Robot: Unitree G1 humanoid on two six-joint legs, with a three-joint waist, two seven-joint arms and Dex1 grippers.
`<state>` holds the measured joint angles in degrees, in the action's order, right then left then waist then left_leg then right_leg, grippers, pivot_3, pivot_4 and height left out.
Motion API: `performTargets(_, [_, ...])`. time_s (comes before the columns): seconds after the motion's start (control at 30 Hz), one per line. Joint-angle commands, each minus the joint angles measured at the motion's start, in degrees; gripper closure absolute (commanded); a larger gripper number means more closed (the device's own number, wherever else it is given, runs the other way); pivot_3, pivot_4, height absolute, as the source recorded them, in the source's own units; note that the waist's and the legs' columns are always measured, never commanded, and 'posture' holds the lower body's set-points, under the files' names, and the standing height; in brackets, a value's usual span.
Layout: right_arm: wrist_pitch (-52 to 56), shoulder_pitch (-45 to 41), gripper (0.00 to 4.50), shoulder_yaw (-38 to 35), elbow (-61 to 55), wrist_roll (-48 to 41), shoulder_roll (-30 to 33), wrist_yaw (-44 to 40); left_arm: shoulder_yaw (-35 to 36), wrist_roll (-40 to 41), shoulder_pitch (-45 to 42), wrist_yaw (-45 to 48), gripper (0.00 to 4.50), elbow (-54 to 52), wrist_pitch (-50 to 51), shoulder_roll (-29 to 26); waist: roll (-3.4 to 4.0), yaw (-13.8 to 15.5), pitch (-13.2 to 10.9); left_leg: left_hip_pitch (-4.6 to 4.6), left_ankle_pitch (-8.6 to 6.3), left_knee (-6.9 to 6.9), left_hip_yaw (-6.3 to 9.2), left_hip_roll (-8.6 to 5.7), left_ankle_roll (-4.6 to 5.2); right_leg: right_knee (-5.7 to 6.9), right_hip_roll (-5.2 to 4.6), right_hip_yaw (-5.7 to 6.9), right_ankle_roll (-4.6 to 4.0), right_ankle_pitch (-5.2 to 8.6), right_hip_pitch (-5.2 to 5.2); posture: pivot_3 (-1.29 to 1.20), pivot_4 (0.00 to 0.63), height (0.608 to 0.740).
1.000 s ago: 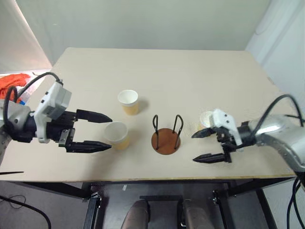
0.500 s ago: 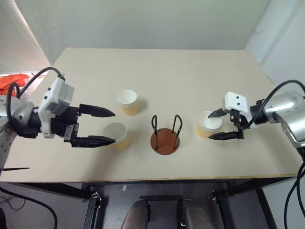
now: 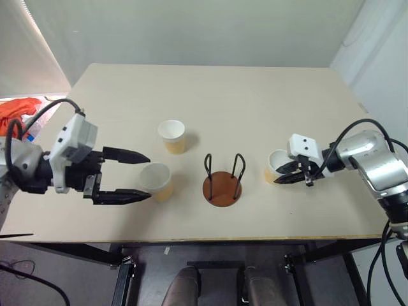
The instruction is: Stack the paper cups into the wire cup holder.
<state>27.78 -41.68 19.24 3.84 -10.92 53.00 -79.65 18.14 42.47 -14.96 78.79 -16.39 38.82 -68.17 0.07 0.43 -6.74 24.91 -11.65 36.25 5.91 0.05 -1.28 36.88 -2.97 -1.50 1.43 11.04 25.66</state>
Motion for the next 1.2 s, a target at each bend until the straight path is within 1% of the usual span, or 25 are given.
performTargets(0.03, [-0.4,-2.9,4.47,-4.6,-2.9,-2.6,1.7,-3.3,2.5,0.4,-0.1,-0.3,0.00,-1.4,-0.3,-0.9,0.00,0.0,0.0,0.00,0.00,0.00,0.00,0.00,0.00,0.00,0.00,0.00,0.00,0.00,0.00,0.00,0.150,0.740])
performTargets(0.13, [0.3,-6.4,4.47,-8.2,-3.5,-6.3,2.4,-6.2,2.3,0.3,-0.5,-0.4,0.00,-0.9,-0.4,-1.0,0.02,0.0,0.0,0.00,0.00,-0.01,0.00,-0.01,-0.01,0.00,0.00,0.00,-0.03,0.01,0.01,0.00,0.150,0.740])
performTargets(0.2, [1.2,-10.5,4.47,-10.5,-4.0,-9.5,2.2,-8.3,2.4,0.0,-0.9,-0.4,0.00,-0.5,-0.7,-1.3,0.03,0.0,0.0,0.01,0.00,-0.01,-0.02,-0.01,-0.02,0.01,0.00,-0.01,-0.05,0.03,0.02,0.00,0.150,0.740])
performTargets(0.27, [1.0,-15.2,4.47,-11.4,-3.4,-10.9,1.3,-9.7,2.5,0.0,-1.4,-0.3,0.00,0.0,-0.8,-1.6,0.03,-0.1,0.0,0.00,0.01,-0.04,-0.02,-0.01,-0.03,0.01,0.02,-0.01,-0.09,0.05,0.05,0.00,0.150,0.740])
performTargets(0.37, [0.4,-21.1,4.47,-10.9,-2.2,-11.8,-2.2,-9.9,2.3,0.0,-1.8,-0.3,0.00,0.4,-0.9,-1.6,0.01,-0.2,0.0,-0.05,0.01,-0.08,-0.01,0.02,-0.05,0.03,0.05,0.00,-0.27,0.16,0.05,0.00,0.150,0.740])
performTargets(0.43, [0.6,-23.0,4.47,-9.8,-2.8,-12.3,-5.2,-9.7,1.9,0.1,-1.9,-0.7,0.00,0.1,-0.7,-1.3,0.01,-0.3,0.0,-0.09,0.00,-0.10,0.00,0.03,-0.06,0.05,0.06,-0.01,-0.33,0.19,0.05,0.00,0.150,0.740])
performTargets(0.53, [0.0,-22.9,4.47,-7.6,-4.6,-12.2,-9.1,-9.9,1.6,0.6,-2.0,-1.5,0.00,-0.8,-0.3,-0.7,0.02,-0.4,0.0,-0.08,0.00,-0.10,0.01,0.03,-0.06,0.07,0.07,0.00,-0.35,0.19,0.06,0.00,0.150,0.740])
performTargets(0.6, [-1.0,-21.8,4.47,-6.3,-4.9,-10.9,-10.3,-9.7,1.8,0.8,-1.9,-2.0,0.00,-1.3,-0.1,-0.6,0.02,-0.4,0.0,-0.03,0.00,-0.09,0.00,0.02,-0.06,0.08,0.06,0.00,-0.37,0.19,0.11,0.00,0.150,0.740])
performTargets(0.77, [-1.7,-19.4,4.47,-5.4,-6.9,-10.9,-10.6,-10.3,4.1,0.7,0.6,-3.0,0.00,-2.1,0.1,-0.6,0.02,0.0,0.0,0.02,-0.03,-0.08,0.02,-0.01,-0.01,0.06,0.03,0.02,-0.50,0.24,0.09,0.00,0.150,0.740])
performTargets(1.0, [-1.9,-18.7,4.47,-4.6,-7.7,-10.5,-11.3,-10.7,4.9,1.2,1.7,-3.6,0.00,-2.7,0.1,-0.6,0.02,-0.2,0.0,-0.03,-0.02,-0.08,0.00,0.02,-0.09,0.13,0.04,0.03,-0.50,0.24,0.10,0.00,0.150,0.740])
performTargets(1.1, [-2.7,-18.4,3.85,-3.4,-6.6,-8.7,-11.8,-10.1,4.8,1.4,1.3,-3.7,0.00,-2.4,-0.1,-0.6,0.02,-0.2,0.0,-0.05,0.01,-0.08,0.01,0.02,-0.11,0.15,0.04,0.03,-0.54,0.21,0.09,0.00,0.150,0.740])
performTargets(1.2, [-3.2,-18.3,2.89,-2.8,-5.6,-7.5,-12.0,-9.7,4.6,1.6,0.7,-3.8,0.00,-2.4,-0.2,-0.6,0.02,-0.2,0.0,-0.05,0.05,-0.08,0.01,0.01,-0.11,0.14,0.04,0.03,-0.61,0.17,0.09,0.00,0.150,0.740])
